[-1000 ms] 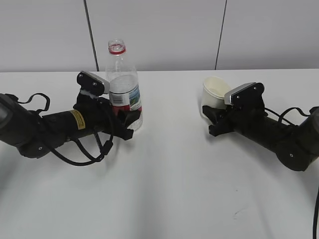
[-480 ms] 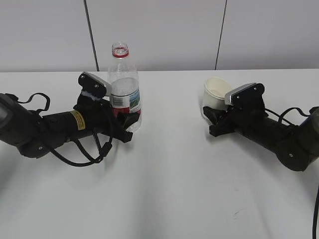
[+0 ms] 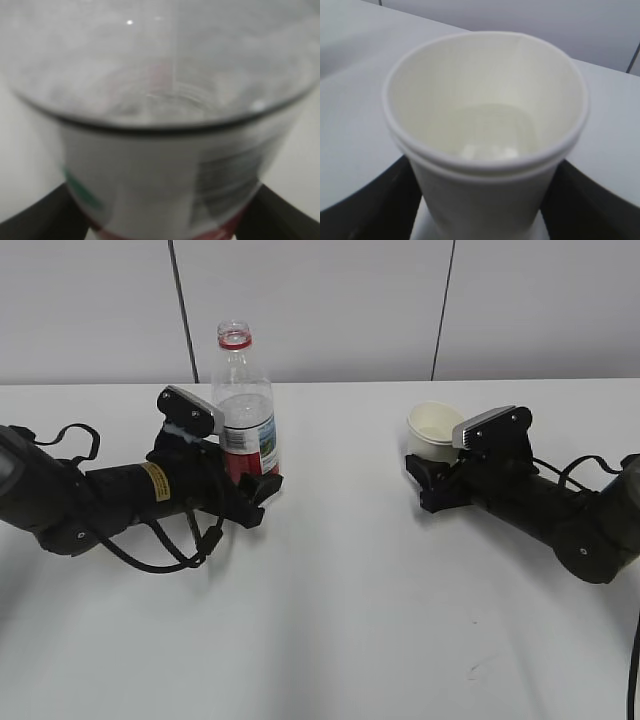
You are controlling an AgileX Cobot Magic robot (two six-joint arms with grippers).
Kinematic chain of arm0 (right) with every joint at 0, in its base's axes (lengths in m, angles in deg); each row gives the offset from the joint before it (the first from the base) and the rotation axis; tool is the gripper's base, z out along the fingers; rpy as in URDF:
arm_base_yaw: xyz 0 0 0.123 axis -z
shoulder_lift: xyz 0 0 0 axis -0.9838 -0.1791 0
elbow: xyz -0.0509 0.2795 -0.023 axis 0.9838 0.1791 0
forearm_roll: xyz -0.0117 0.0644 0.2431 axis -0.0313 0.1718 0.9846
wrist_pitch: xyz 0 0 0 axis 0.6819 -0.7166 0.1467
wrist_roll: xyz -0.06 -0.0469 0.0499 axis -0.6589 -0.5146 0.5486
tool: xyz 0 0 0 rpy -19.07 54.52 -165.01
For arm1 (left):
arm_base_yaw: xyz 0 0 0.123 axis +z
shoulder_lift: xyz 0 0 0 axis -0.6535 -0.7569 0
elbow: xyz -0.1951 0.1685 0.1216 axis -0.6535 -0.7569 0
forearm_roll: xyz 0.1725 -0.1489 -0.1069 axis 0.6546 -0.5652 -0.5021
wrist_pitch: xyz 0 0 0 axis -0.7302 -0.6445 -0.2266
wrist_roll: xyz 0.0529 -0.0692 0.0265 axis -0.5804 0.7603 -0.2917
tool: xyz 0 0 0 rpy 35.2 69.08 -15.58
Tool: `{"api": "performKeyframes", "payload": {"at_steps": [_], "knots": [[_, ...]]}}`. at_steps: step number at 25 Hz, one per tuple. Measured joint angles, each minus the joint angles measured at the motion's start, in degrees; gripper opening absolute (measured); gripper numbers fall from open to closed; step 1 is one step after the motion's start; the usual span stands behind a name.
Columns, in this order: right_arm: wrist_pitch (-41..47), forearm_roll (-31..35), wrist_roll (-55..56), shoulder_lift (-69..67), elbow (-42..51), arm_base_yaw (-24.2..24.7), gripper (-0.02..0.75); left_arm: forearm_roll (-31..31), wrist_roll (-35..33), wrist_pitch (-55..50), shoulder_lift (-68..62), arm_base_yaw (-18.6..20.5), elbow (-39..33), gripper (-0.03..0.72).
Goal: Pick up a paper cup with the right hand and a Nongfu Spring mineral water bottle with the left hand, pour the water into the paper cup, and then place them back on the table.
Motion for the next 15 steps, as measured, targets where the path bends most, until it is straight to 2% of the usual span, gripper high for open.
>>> {"api": "performKeyframes", "payload": {"at_steps": [4,9,15], "knots": [[0.00,0.14,0.50,0.00,0.00,0.00,0.563,0.00,0.00,-1.94,0.05,0.00,0.00,0.508],[-0.21,1.22,2.84,0.00,1.74,0.00,0.585,0.00,-0.11,-5.50,0.13,0.00,0.00,0.600],[-5.05,3.97,3.05,0.19,8.00,0.00,0.586,-0.05,-0.11,-14.40,3.10,0.00,-0.27,0.619]]}}
